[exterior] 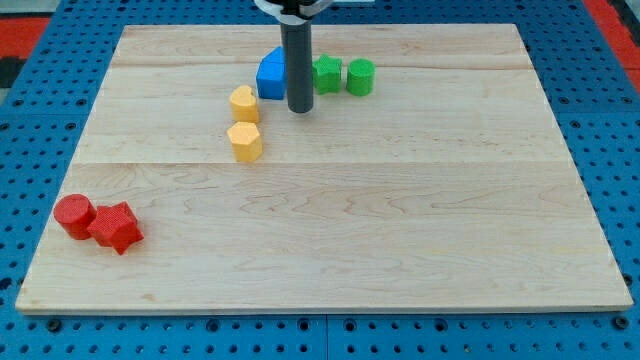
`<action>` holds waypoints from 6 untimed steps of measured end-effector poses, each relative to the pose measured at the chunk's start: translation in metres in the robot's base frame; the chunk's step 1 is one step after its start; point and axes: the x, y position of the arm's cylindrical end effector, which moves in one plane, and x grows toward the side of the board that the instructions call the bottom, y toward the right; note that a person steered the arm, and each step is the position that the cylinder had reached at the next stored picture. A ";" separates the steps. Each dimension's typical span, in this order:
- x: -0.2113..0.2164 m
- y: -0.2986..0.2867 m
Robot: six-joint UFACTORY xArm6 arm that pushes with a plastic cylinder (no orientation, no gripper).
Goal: Slide the yellow heart to a bit up and left
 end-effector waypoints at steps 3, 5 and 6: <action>0.009 -0.095; 0.013 -0.095; 0.025 -0.095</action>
